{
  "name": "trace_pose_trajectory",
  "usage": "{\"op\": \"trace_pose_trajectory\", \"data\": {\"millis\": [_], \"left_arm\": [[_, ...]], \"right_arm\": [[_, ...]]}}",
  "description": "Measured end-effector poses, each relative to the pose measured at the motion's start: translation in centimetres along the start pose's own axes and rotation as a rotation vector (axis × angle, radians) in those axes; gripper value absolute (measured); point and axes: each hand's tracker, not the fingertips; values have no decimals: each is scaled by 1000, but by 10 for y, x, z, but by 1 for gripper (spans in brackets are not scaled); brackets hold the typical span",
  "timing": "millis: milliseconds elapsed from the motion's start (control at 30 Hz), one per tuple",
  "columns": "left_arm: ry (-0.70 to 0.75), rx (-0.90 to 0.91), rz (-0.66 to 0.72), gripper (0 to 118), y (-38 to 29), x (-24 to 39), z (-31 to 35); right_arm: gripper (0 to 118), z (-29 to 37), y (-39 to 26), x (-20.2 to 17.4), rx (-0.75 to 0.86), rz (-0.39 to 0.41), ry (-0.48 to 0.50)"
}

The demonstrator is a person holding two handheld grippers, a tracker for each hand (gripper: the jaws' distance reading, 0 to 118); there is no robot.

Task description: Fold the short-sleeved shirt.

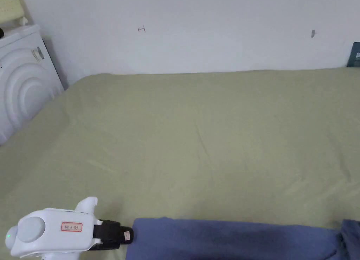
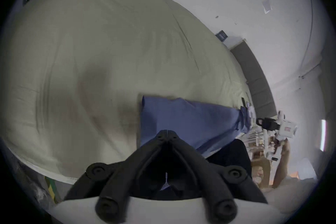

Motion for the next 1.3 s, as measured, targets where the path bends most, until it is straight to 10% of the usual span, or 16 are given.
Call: {"op": "trace_pose_trajectory", "data": {"millis": [167,267,533,600,667,733,1300], "left_arm": [[-66,-16,-42,13,-5,-14,-9],[-45,5,23,118,-3,-24,-18],[-217,48,117,118,-8,-38,-41],[-302,73,172,82,-8,-35,-41],[-376,44,226,4,-11,-35,-49],[-178,26,100,4,-14,-26,-56],[-565,63,-53,4,-2,179,-73]], "right_arm": [[0,-7,1,-6,-30,8,2],[0,-7,2,-12,-44,31,9],[0,-7,3,-19,-64,57,25],[0,-8,1,-20,-68,52,29],[0,-11,-1,-19,-76,52,34],[0,-13,-2,-19,-89,49,43],[0,28,2,16,51,-16,81]]}}
